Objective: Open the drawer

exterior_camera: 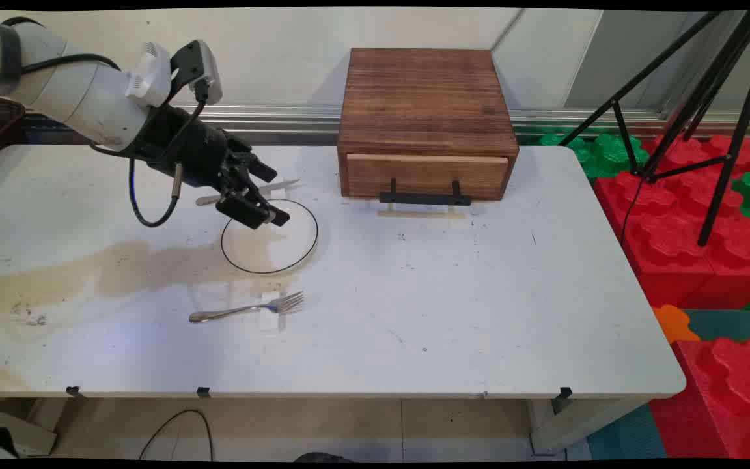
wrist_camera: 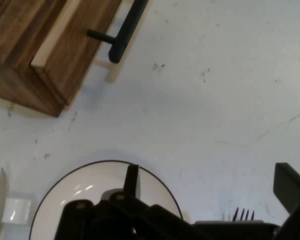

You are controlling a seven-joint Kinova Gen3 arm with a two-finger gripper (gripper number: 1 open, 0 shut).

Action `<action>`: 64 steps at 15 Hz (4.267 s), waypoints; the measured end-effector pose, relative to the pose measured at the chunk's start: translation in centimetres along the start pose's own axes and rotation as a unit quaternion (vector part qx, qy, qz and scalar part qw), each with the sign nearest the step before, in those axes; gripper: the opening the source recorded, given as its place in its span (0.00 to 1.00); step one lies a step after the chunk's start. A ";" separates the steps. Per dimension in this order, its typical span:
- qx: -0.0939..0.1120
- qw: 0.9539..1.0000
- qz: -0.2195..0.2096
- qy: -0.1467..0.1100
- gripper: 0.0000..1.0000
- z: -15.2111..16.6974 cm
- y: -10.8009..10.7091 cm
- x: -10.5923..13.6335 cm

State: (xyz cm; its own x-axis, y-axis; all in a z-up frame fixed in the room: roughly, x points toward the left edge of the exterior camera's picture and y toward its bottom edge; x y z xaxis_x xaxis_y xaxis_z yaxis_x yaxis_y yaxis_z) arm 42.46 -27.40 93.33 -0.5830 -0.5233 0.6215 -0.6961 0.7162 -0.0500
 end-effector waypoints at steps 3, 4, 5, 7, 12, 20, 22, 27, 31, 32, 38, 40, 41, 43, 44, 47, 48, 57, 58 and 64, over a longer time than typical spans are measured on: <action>-0.003 1.000 0.015 0.001 1.00 0.4 0.0 1.2; -0.003 1.000 0.018 0.002 1.00 0.6 0.0 1.6; -0.004 1.000 0.022 0.003 1.00 0.8 0.1 2.0; -0.006 0.999 0.031 0.005 1.00 1.5 0.3 3.3; -0.013 0.999 0.050 0.007 1.00 4.0 1.1 7.0; -0.007 0.998 0.064 -0.006 1.00 8.8 2.1 11.3; -0.001 0.998 0.066 -0.012 1.00 10.5 2.4 12.5; 0.016 0.997 0.067 -0.028 1.00 14.8 2.8 15.3; 0.030 0.997 0.063 -0.043 1.00 18.6 2.5 16.8; 0.033 0.996 0.064 -0.046 1.00 19.4 2.4 17.2; 0.043 0.995 0.065 -0.056 1.00 24.0 1.5 18.7; 0.046 0.995 0.066 -0.059 1.00 25.6 1.1 19.1; 0.047 0.995 0.066 -0.061 1.00 26.4 0.9 19.3; 0.047 0.995 0.067 -0.064 1.00 27.5 0.6 19.4; 0.047 0.994 0.067 -0.066 1.00 28.1 0.4 19.5; 0.045 0.994 0.067 -0.072 1.00 29.8 0.1 19.6; 0.044 0.994 0.066 -0.074 1.00 30.2 0.1 19.5; 0.042 0.994 0.051 -0.087 1.00 31.8 0.7 18.7; 0.042 0.994 0.050 -0.088 1.00 31.8 0.8 18.6; 0.042 0.994 0.045 -0.091 1.00 31.3 1.9 17.9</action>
State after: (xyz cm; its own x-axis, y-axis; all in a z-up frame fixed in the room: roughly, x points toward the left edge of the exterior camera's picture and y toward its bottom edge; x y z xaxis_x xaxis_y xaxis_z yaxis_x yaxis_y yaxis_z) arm 17.59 -49.82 79.85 -0.7059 -0.5384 0.4603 -0.6650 0.7274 -0.1690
